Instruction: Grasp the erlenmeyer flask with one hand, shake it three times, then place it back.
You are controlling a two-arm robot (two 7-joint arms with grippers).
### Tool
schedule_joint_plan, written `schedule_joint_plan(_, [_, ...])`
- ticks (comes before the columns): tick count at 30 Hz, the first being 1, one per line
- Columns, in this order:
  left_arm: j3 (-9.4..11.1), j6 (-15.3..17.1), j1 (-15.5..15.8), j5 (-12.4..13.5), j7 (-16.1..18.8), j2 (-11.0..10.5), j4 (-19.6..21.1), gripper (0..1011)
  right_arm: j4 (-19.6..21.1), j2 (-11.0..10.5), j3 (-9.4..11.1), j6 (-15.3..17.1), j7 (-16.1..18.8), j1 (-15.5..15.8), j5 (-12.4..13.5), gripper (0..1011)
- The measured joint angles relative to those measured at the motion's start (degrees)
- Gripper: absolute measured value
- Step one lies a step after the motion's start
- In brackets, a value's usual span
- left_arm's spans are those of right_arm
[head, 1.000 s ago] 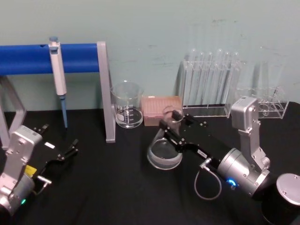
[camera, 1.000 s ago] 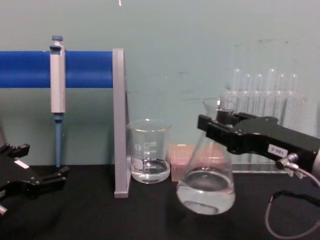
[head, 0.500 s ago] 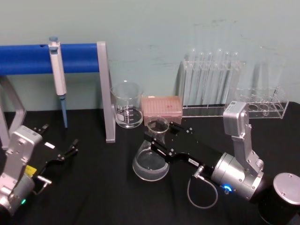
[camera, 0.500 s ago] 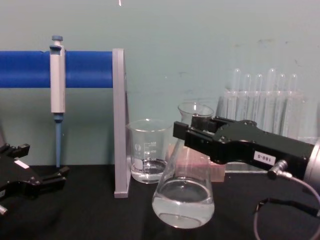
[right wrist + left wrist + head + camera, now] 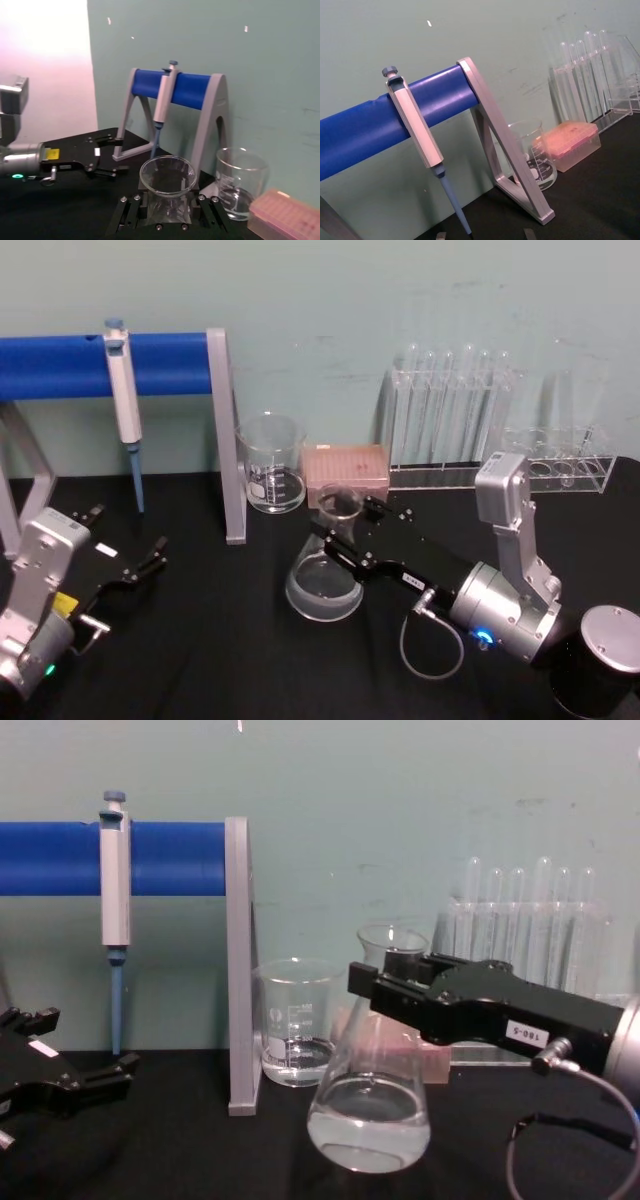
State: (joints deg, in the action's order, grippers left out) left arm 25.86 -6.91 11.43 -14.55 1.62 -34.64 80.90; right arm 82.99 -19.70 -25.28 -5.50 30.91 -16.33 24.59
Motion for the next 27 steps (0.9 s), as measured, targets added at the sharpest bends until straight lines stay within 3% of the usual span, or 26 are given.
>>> schedule_joint_plan(9, [0.0, 0.0, 0.0, 0.0, 0.0, 0.0, 0.0, 1001, -0.44, 0.42, 1.82, -0.44, -4.77, 0.37, -0.98, 456])
schedule_joint_plan(27, [0.0, 0.0, 0.0, 0.0, 0.0, 0.0, 0.0, 1001, -0.55, 0.45, 11.65, 0.41, -17.26, 3.14, -5.63, 456])
